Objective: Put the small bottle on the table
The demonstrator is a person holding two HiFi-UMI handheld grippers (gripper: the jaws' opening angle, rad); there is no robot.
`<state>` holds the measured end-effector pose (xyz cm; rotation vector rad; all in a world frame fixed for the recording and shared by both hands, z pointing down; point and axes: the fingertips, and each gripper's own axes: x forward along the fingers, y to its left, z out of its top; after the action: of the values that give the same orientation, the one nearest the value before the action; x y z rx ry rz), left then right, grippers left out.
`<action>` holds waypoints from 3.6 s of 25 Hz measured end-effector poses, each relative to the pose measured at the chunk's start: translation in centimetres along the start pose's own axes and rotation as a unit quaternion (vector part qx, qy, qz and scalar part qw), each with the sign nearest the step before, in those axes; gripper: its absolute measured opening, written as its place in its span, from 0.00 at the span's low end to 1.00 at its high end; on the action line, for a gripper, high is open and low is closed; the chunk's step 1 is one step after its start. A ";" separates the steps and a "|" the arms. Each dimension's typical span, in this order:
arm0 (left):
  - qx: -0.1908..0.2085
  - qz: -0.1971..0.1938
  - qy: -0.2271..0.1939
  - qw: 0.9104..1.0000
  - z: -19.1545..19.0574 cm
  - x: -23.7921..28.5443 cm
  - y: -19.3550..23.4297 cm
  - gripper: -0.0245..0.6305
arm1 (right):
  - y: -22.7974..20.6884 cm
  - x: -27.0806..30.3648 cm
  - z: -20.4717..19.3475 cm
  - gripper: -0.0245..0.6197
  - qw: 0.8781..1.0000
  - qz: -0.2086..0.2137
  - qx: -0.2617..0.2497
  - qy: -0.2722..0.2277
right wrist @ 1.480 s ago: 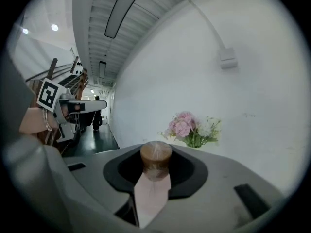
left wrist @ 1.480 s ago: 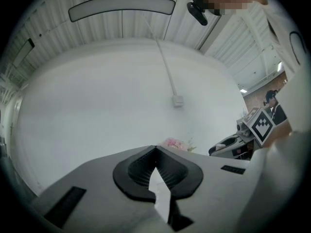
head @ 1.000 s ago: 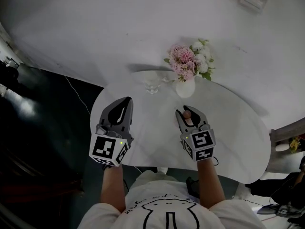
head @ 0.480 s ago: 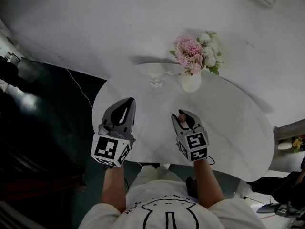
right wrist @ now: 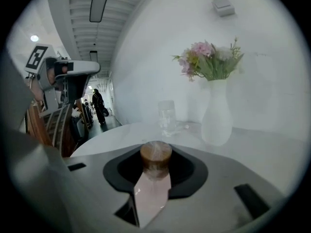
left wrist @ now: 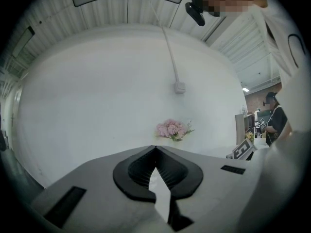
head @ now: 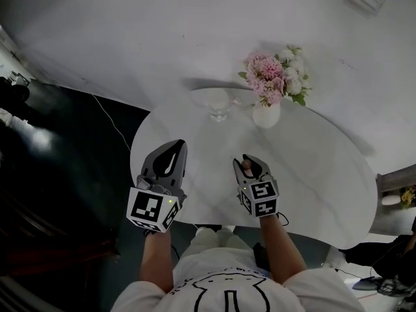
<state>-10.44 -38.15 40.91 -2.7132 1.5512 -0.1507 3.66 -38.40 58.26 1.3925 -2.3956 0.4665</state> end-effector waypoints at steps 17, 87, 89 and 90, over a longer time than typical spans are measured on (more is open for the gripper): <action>0.001 0.001 -0.001 1.000 0.4 -0.4 0.8 0.04 | 1.0 3.7 -1.5 0.22 0.999 0.004 -0.014 0.036; -0.016 -0.158 -0.096 0.983 7.2 -11.9 -2.4 0.04 | 8.7 -29.2 13.0 0.03 0.950 -0.237 -0.067 -0.194; -0.017 -0.150 -0.101 0.983 7.7 -12.0 -2.4 0.04 | 8.7 -30.3 13.8 0.03 0.946 -0.245 -0.080 -0.197; -0.017 -0.146 -0.103 0.984 7.9 -12.0 -2.5 0.04 | 8.6 -30.9 14.1 0.03 0.944 -0.249 -0.084 -0.198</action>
<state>-13.64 -26.86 32.23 -2.8591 1.1087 0.1535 8.92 -16.81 31.17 2.0727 -2.1604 -0.1618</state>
